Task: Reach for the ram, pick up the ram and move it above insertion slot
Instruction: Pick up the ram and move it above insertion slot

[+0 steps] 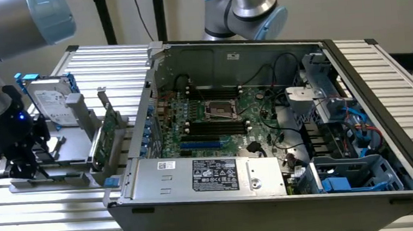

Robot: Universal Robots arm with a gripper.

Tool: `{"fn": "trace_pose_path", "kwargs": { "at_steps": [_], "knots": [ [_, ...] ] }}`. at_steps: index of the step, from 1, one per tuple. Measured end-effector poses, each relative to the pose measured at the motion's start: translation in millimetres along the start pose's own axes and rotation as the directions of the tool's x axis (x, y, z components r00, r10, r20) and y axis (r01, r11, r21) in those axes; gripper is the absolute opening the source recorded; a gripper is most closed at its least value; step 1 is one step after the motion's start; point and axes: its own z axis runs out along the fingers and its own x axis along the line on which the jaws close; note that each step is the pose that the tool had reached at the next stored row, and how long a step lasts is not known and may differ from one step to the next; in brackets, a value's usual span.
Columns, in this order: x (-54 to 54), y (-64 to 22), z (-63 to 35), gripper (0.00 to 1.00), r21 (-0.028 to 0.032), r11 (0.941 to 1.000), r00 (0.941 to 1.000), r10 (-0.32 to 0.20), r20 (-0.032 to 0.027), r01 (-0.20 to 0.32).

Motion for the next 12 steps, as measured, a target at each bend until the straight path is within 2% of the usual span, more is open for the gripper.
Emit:
{"fn": "trace_pose_path", "kwargs": {
  "at_steps": [7,12],
  "knots": [
    [6.4,-3.0,4.1,0.42,-0.0028,1.0,1.0,0.0,0.0002,0.0],
    [8.0,-2.9,11.5,0.42,-0.0029,1.0,1.0,0.0,0.0002,0.0]
  ]
}}
